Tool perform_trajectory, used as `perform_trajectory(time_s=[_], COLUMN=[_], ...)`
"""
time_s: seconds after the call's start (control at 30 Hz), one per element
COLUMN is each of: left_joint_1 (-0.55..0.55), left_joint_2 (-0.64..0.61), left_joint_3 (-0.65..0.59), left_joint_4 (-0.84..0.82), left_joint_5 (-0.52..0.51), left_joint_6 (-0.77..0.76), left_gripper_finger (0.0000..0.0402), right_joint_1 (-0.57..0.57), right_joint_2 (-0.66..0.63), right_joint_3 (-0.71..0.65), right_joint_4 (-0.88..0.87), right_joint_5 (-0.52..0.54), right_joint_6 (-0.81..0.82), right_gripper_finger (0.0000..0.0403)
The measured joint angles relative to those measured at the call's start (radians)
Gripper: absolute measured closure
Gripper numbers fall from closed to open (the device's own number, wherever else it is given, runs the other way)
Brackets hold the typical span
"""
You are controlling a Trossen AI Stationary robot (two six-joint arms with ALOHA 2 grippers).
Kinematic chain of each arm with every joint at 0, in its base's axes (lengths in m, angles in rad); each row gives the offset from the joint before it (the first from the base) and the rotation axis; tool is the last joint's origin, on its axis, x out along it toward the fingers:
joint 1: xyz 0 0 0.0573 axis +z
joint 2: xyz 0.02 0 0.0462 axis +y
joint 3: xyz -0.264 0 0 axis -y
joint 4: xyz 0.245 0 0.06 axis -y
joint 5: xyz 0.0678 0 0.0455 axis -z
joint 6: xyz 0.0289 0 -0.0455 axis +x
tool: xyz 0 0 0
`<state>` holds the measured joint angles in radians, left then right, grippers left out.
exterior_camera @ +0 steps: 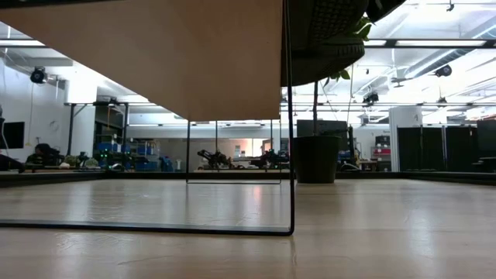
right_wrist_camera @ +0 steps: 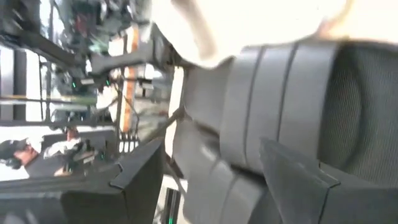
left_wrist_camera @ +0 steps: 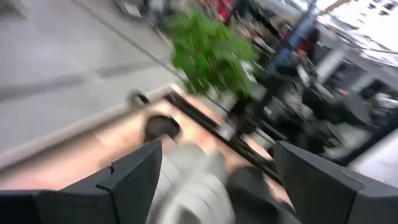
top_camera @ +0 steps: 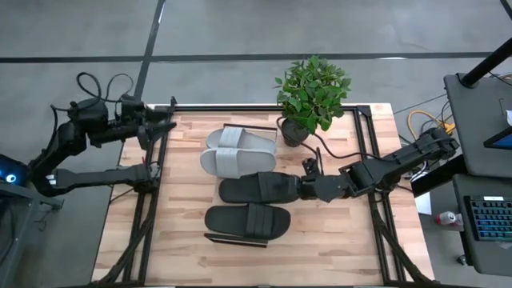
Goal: Pick and place slides into the shelf
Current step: Adjust the black slipper, then adjust the bottom gray slipper
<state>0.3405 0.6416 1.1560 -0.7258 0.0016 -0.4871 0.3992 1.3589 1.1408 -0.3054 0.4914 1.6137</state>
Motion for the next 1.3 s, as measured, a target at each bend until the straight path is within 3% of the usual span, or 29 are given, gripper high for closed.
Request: perform_trajectory(time_s=[0.27,0.6,0.83,0.97,1.3], left_joint_1=[-0.001,-0.010,-0.055,-0.122,-0.430], left_joint_2=[0.052,0.079,0.090,0.089,0.091], left_joint_3=[-0.046,-0.150,-0.118,-0.115,-0.185], left_joint_4=[-0.086,-0.087,0.015,0.070,0.053], left_joint_5=[0.304,0.332,0.335,0.267,-0.104], left_joint_6=[-0.209,-0.369,-0.394,-0.332,-0.293], left_gripper_finger=[0.0107,0.0107,0.0107,0.0107,0.0107], right_joint_1=[-0.022,-0.053,-0.055,-0.056,-0.056], right_joint_2=[-0.039,-0.049,-0.049,-0.049,-0.049], right_joint_3=[0.000,0.000,0.000,0.000,0.000], right_joint_4=[0.027,0.032,0.024,0.024,0.022], right_joint_5=[0.181,0.191,0.191,0.191,0.190], right_joint_6=[-0.174,-0.256,-0.265,-0.272,-0.272], right_gripper_finger=[0.0154,0.0158,0.0164,0.0164,0.0161])
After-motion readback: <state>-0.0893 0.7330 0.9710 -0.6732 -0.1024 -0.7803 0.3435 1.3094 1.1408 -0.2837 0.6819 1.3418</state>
